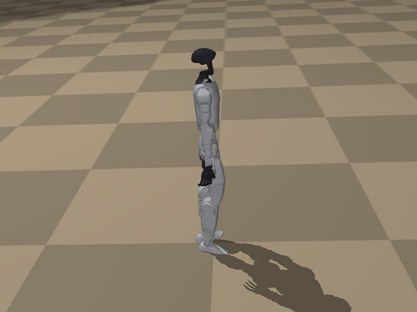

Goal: Upper body actions

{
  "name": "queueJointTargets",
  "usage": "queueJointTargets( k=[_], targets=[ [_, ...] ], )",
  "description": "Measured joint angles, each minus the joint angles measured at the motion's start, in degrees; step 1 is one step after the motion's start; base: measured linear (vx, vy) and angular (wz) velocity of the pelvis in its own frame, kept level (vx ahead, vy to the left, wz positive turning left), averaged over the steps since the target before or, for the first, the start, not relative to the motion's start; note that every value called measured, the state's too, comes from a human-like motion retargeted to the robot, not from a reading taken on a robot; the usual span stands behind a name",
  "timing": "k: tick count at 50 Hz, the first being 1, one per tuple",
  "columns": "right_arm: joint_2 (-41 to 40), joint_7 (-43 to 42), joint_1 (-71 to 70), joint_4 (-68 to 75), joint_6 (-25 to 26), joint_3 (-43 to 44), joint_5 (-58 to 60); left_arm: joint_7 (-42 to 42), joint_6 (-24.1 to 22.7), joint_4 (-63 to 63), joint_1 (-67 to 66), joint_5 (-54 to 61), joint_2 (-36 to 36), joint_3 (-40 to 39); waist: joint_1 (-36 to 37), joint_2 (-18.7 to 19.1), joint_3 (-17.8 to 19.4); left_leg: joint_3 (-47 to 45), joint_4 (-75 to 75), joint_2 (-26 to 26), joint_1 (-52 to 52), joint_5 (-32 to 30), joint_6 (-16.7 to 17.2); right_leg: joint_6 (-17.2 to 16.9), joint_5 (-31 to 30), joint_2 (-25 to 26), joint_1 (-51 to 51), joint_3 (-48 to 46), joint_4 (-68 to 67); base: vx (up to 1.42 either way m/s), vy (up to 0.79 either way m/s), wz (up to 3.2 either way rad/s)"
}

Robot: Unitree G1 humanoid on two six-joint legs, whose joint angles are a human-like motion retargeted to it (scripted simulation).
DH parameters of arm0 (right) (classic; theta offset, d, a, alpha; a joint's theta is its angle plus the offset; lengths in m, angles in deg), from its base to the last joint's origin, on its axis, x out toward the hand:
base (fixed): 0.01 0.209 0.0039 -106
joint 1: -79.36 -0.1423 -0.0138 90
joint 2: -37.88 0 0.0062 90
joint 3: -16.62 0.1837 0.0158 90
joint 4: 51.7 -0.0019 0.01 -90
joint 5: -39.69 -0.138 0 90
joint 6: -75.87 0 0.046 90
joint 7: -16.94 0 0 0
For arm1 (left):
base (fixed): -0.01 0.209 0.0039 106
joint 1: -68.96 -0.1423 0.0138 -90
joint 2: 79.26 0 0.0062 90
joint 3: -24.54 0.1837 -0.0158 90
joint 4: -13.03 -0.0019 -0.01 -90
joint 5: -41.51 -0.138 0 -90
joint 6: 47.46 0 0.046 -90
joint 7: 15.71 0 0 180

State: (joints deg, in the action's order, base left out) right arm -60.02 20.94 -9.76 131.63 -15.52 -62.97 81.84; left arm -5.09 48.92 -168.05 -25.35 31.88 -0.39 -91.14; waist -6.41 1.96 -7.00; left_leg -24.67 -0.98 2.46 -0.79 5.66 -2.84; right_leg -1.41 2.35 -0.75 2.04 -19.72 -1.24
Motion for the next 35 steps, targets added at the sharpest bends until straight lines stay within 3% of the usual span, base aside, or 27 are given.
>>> queueJointTargets(
  k=[35],
  targets=[
    [-0.08, -0.13, 0.18, -0.06, -0.09, -0.02, 0.13, 0.11, 0.43, 0.01, 0.08, -0.16, -0.25, -0.15, 0.50, 0.38, 0.26, 0.51, 0.09, 0.55, 0.20, -0.08, -0.21, -0.08, 0.12, -0.39, -0.28, -0.47, 0.12, 0.00, 0.00, 0.00]
  ],
)
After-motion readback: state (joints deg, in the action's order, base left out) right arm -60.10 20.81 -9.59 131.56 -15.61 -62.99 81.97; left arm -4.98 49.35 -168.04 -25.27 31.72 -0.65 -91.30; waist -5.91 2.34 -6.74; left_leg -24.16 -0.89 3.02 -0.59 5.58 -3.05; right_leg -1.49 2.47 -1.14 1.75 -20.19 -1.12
